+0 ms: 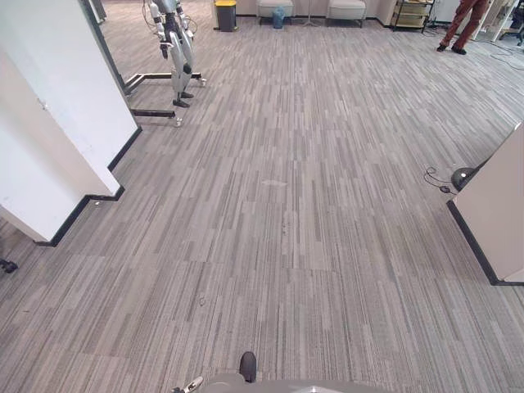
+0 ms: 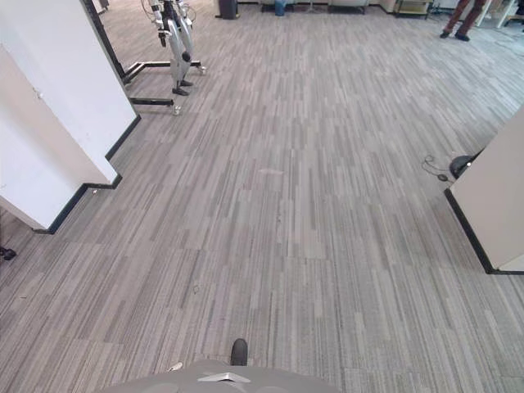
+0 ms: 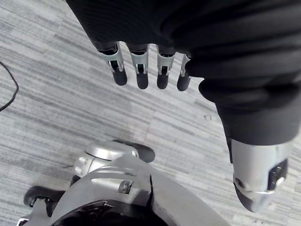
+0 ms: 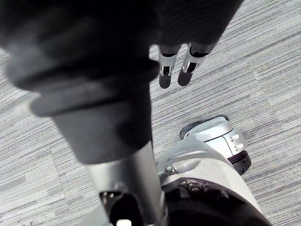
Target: Organize washtable
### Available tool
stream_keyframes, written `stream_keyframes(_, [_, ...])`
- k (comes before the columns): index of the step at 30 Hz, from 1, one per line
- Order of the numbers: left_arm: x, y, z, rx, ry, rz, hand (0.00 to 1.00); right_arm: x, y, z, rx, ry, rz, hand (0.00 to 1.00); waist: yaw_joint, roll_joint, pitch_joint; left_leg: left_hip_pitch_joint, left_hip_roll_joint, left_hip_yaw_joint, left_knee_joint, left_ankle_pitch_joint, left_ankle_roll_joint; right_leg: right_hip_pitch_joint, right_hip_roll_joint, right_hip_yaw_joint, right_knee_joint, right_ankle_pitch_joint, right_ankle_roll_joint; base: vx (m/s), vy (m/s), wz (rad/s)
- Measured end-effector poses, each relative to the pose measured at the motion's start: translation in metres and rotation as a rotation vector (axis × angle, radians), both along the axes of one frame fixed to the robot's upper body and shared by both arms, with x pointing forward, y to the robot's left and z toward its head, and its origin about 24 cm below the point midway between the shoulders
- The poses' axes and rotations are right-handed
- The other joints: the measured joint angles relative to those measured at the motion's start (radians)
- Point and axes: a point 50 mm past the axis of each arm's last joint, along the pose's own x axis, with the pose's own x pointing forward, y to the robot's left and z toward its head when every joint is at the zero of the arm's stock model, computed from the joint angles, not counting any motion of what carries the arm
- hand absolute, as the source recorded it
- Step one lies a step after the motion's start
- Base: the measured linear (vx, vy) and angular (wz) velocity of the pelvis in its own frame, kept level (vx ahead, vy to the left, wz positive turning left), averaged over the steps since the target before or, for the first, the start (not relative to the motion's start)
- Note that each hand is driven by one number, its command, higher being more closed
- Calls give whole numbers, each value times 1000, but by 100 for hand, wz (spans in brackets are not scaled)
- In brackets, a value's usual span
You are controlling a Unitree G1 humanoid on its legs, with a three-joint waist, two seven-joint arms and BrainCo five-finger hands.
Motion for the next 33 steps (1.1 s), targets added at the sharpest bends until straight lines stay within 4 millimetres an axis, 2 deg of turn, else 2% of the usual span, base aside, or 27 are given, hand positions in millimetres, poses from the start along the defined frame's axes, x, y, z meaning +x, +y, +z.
stream_keyframes(4, [0,0,0,3,2,-3,0,-2,-2,0,8,-3,-54,0,-1,3,2,-6,0,-1,0,0,0,-3,1,0,-6,-1,3,0,0,0])
stream_keyframes(7, [4,-1,0,-1,-9,16,0,-2,-3,0,20,-1,-95,0,-1,3,-1,-56,0,-1,16,-5,6,-51,1,0,-9,-2,6,4,11,1])
stream_keyframes(9, [9,-1,0,1,-24,31,0,2,-2,0,27,-17,-152,0,2,6,1,-170,-8,4,150,-62,20,-102,-6,-3,-6,0,11,31,59,4])
stream_keyframes(10, [13,-1,1,6,-39,34,0,3,-4,0,27,-25,-187,0,3,12,10,-247,-13,14,285,-131,44,-117,-13,-12,1,-9,23,118,91,5])
stream_keyframes(11, [12,-2,1,8,-41,45,0,0,-4,0,30,-25,-223,0,6,14,12,-292,-18,31,395,-187,56,-117,-28,-32,14,-24,46,279,130,14])
stream_keyframes(12, [11,-3,2,10,-47,57,0,-4,-3,0,29,-19,-238,0,7,14,9,-301,-24,71,494,-260,74,-97,-47,-50,66,-44,101,323,101,12])
stream_keyframes(13, [11,-6,1,4,-49,60,0,-3,-6,1,20,-26,-236,0,8,30,10,-294,-13,80,514,-305,77,-118,-39,-50,152,-47,102,268,168,19])
stream_keyframes(14, [13,-9,0,-9,-54,78,0,3,-8,2,12,-59,-218,0,9,42,12,-279,-11,73,539,-353,83,-241,-53,-49,445,-33,113,231,166,11])
stream_keyframes(15, [21,-6,3,0,-79,71,0,7,-6,2,25,-86,-218,0,8,36,15,-245,-17,73,534,-378,90,-383,-84,-34,739,78,75,241,188,10])
stream_keyframes(16, [24,-2,4,12,-94,68,0,12,-2,2,34,-109,-214,0,7,21,25,-214,-20,74,527,-395,91,-468,-101,-29,907,97,60,293,105,-4])
stream_keyframes(18, [28,2,7,23,-112,64,0,17,3,3,47,-150,-209,0,8,3,35,-122,-17,76,481,-419,92,-588,-100,-58,1033,91,51,283,105,-21])
stream_keyframes(19, [32,2,8,25,-124,62,0,20,4,3,51,-168,-205,0,5,1,36,-77,-16,77,427,-420,93,-636,-98,-97,1016,83,35,351,108,-21])
stream_keyframes(20, [42,0,9,18,-155,65,0,22,4,4,55,-190,-204,0,-8,4,34,-9,-12,80,335,-428,73,-684,-90,-167,908,82,31,493,14,7])
stream_keyframes(21, [58,0,13,17,-204,60,0,24,6,4,57,-205,-218,0,-25,3,36,25,2,96,347,-456,60,-706,-83,-237,705,93,27,410,-60,30])
stream_keyframes(22, [69,-5,15,7,-234,53,0,24,0,6,40,-218,-246,0,-32,33,41,31,42,74,355,-475,50,-710,-49,-276,589,106,24,257,-72,36])
stream_keyframes(23, [84,-10,17,-4,-274,43,0,20,0,4,35,-193,-295,0,-24,12,53,70,12,71,329,-487,63,-691,-27,-287,335,169,34,107,-22,29])
stream_keyframes(24, [87,-14,18,-14,-281,32,0,17,3,3,39,-178,-321,0,-24,9,52,93,-4,60,312,-496,67,-679,-19,-285,221,209,37,393,-55,51])
stream_keyframes(25, [97,-24,19,-42,-303,-5,0,11,6,2,44,-149,-355,0,-39,12,50,135,-17,26,279,-517,68,-686,-10,-268,135,243,35,620,-149,75])
stream_keyframes(26, [96,-34,17,-73,-301,-5,0,7,2,2,29,-137,-383,0,-60,41,34,158,5,7,273,-542,34,-702,11,-267,169,252,-22,892,-285,98])
stream_keyframes(27, [81,-45,11,-101,-262,9,0,-2,-7,3,5,-123,-387,0,-70,80,5,168,44,-29,375,-560,-29,-674,60,-280,185,251,-105,810,-356,83])
stream_keyframes(28, [82,-45,12,-104,-270,19,0,-5,-5,3,9,-114,-396,0,-71,81,0,120,41,-39,542,-558,-34,-641,91,-274,166,267,-131,802,-379,68])
stream_keyframes(29, [85,-46,13,-110,-285,70,0,-4,-15,5,-11,-123,-389,0,-68,127,1,9,84,-48,858,-500,-97,-571,149,-260,151,297,-225,482,-288,23])
stream_keyframes(30, [83,-45,13,-109,-287,87,0,1,-22,7,-31,-138,-377,0,-55,139,-4,-47,100,-45,982,-384,-123,-547,167,-246,151,263,-241,436,-245,-35])
stream_keyframes(31, [79,-43,12,-106,-280,121,0,22,-28,10,-44,-200,-347,0,-21,139,7,-128,114,-13,1168,-121,-122,-469,189,-203,141,221,-235,282,-215,-65])
stream_keyframes(32, [79,-40,12,-103,-285,127,0,38,-23,11,-28,-238,-326,0,-10,125,24,-184,124,3,1286,-139,-92,-392,202,-176,128,201,-231,211,-275,-72])
stream_keyframes(33, [78,-30,13,-76,-285,117,0,66,-13,12,7,-294,-266,0,14,94,40,-287,130,18,1377,-231,-35,-270,206,-131,83,174,-231,52,-203,-46])
